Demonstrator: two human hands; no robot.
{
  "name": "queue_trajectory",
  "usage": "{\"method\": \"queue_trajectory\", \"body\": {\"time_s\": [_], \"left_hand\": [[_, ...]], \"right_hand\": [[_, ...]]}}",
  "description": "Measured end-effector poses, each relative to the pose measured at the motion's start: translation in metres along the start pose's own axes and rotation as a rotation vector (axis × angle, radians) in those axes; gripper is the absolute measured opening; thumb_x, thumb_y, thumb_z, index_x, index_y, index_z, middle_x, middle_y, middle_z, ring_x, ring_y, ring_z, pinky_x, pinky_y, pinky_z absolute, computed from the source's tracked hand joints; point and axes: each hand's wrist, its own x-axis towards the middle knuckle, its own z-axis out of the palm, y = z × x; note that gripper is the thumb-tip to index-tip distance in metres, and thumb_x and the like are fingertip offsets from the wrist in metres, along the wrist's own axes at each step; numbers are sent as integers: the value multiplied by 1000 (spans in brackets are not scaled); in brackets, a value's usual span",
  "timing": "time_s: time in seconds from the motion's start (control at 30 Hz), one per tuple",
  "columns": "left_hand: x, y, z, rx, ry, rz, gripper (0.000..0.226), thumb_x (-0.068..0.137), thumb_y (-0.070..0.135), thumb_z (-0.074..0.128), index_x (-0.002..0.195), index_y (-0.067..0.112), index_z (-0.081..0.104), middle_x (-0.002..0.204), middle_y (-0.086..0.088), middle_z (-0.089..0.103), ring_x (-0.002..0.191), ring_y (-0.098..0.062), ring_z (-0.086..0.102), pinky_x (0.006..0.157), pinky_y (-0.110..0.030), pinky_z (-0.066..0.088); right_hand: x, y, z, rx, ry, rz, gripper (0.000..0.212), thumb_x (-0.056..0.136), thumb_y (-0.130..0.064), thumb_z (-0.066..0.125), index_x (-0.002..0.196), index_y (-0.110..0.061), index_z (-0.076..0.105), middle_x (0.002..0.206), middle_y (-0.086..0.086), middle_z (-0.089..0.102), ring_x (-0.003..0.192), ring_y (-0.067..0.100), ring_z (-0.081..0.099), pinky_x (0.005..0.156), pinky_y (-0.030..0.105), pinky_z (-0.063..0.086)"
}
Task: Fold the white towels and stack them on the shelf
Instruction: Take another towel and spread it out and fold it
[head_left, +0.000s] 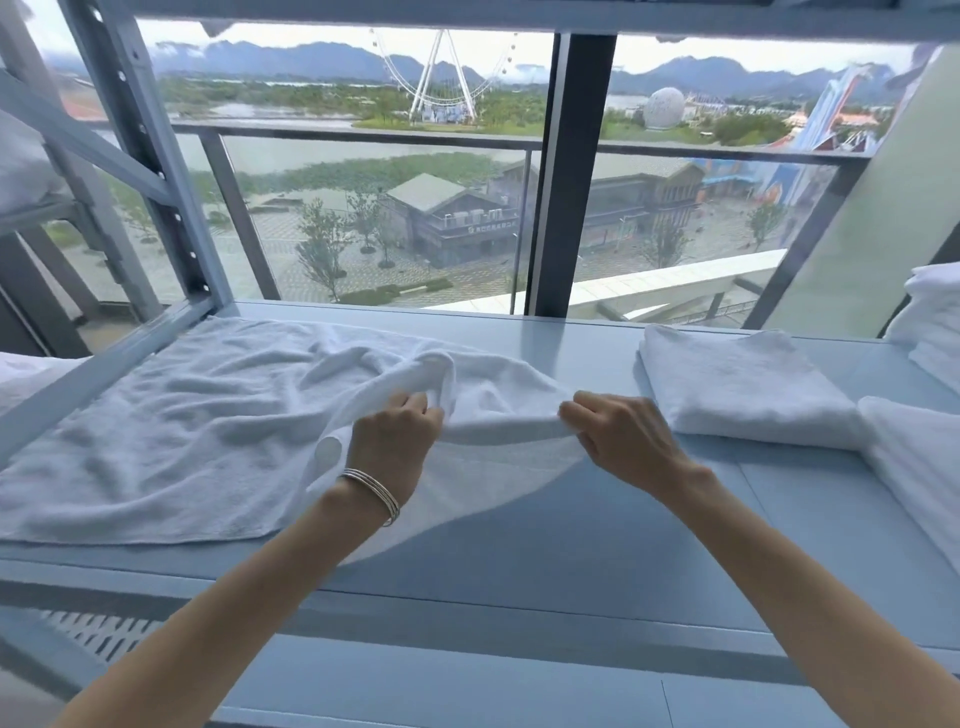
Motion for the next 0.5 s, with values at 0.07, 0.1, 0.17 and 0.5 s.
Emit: {"method": "queue_trajectory", "body": {"time_s": [0.07, 0.1, 0.17, 0.5], "left_hand": [[8, 1, -7, -32, -59, 24, 44, 27, -1, 83, 59, 13, 57, 57, -1, 53, 53, -24, 59, 34, -21, 37], [11, 5, -10, -91, -81, 40, 38, 41, 6, 83, 69, 13, 59, 67, -3, 57, 63, -27, 61, 40, -26, 42], [17, 16, -18, -221, -75, 14, 23, 69, 18, 69, 87, 15, 55, 87, -3, 59, 82, -30, 61, 59, -32, 45], [46, 59, -58, -1087, -342, 65, 11, 55, 28, 56, 63, 24, 49, 60, 11, 47, 51, 1, 39, 49, -11, 30]], "right_hand": [[3, 8, -16, -20, 29, 18, 15, 76, -10, 33, 66, -14, 43, 49, -2, 41, 35, 21, 36, 34, 21, 30], [3, 15, -26, -41, 38, 35, 17, 74, -10, 32, 63, -13, 44, 47, -2, 41, 34, 21, 33, 36, 20, 31], [3, 32, -49, -96, 50, 88, 19, 71, -12, 32, 59, -12, 47, 45, -1, 44, 34, 21, 35, 41, 18, 28], [17, 87, -78, -270, 5, 168, 13, 78, 4, 65, 84, -8, 65, 76, 9, 63, 69, 30, 63, 61, 35, 52]]}}
